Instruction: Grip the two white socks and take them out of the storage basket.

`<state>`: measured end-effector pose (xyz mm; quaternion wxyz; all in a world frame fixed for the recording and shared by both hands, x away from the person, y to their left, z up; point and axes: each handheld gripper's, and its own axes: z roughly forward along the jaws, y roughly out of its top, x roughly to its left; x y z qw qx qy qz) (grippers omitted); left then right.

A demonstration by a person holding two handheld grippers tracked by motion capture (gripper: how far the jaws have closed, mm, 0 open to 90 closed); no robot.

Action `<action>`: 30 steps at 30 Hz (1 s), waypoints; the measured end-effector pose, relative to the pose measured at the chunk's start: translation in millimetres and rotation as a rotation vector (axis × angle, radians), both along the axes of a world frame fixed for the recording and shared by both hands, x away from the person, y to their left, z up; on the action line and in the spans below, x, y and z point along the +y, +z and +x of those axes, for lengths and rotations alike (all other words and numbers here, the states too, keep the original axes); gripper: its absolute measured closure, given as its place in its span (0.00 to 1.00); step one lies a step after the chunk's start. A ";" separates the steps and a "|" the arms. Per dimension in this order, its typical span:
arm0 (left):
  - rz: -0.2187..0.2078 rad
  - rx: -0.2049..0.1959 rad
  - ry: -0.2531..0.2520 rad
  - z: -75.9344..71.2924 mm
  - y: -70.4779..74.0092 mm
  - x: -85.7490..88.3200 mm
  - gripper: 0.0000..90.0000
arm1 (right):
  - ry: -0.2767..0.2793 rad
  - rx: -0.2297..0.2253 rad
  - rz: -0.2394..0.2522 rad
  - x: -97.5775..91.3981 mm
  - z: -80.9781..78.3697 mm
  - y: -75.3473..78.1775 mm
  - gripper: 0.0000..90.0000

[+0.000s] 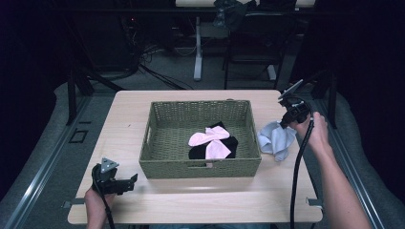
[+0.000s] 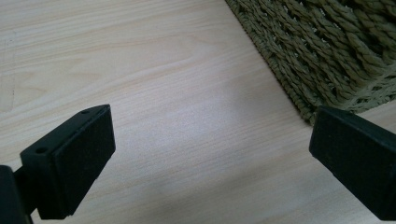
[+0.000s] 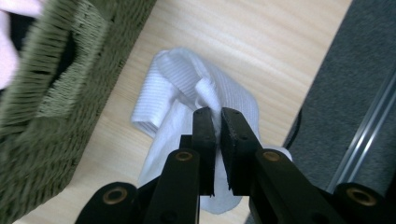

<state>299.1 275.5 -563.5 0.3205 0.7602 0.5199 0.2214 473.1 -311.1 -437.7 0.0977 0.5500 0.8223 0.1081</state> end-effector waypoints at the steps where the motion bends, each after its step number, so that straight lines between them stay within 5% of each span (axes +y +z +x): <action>1: -0.001 0.000 0.000 0.0 0.0 0.0 0.00 | -0.002 0.014 -0.010 -0.8 0.9 -4.2 0.94; 17: 0.000 0.000 -0.001 0.1 -0.1 0.1 0.00 | -0.023 0.053 0.049 -0.7 3.5 -52.3 0.86; 21: -0.003 -0.003 0.001 0.2 -0.6 0.6 0.00 | -0.044 0.016 0.068 -4.1 -2.5 -49.8 0.76; 30: 0.001 -0.001 -0.001 0.2 0.1 -0.2 0.00 | -0.012 -0.068 0.112 -12.1 -37.1 -26.3 0.31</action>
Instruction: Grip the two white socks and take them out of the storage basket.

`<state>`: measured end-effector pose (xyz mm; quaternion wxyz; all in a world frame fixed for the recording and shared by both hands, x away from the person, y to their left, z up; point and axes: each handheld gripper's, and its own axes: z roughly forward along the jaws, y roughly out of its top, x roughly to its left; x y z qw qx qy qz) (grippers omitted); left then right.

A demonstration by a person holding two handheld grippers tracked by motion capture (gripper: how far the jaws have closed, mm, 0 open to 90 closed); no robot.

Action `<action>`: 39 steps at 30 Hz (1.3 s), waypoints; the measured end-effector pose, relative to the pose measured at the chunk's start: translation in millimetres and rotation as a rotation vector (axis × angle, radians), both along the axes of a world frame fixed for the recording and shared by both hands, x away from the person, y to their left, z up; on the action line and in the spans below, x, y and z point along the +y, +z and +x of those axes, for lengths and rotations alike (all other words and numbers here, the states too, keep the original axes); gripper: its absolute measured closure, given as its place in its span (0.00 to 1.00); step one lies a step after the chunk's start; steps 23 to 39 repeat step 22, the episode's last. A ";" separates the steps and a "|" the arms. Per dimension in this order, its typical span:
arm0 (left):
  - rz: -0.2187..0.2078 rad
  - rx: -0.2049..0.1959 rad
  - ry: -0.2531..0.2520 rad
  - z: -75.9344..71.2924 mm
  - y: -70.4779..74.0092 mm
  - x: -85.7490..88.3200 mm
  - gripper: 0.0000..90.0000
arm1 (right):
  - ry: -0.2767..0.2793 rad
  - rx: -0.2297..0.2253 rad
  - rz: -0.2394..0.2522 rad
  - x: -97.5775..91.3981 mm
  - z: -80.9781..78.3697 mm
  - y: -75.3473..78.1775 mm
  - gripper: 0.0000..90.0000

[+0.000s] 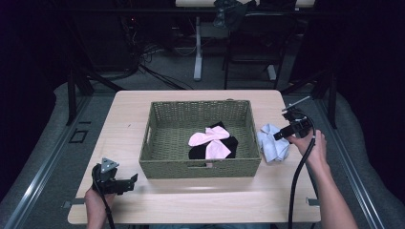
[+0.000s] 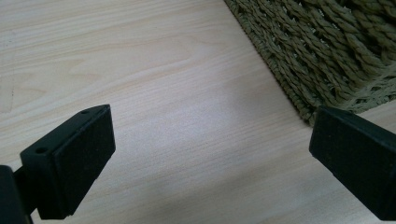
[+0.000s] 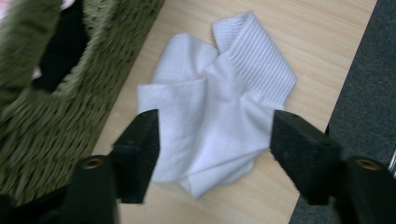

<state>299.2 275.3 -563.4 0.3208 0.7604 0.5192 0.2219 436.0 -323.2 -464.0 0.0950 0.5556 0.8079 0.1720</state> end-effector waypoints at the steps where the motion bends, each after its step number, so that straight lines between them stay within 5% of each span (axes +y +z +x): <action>1: 0.001 0.000 -0.001 0.1 0.0 -0.1 0.00 | 0.006 -0.012 0.008 -0.4 -5.9 1.2 0.28; 3: 0.002 0.000 -0.002 0.1 0.0 -0.5 0.00 | 0.005 -0.026 0.007 -0.7 -17.2 2.1 0.17; 11: 0.006 0.002 -0.001 1.1 -0.2 -1.6 0.00 | 0.017 -0.080 0.033 -5.8 -56.8 -2.1 0.13; 17: 0.006 0.005 -0.001 2.0 -1.0 -0.8 0.00 | 0.008 -0.122 0.100 -14.3 -77.8 -15.5 0.10; 20: 0.003 0.006 0.000 2.5 -1.1 -1.6 0.00 | 0.003 -0.096 0.079 -17.2 -79.2 -22.5 0.10; 39: 0.007 0.005 -0.007 2.8 -0.9 -2.4 0.00 | -0.002 -0.100 0.100 -21.8 -79.7 -24.2 0.10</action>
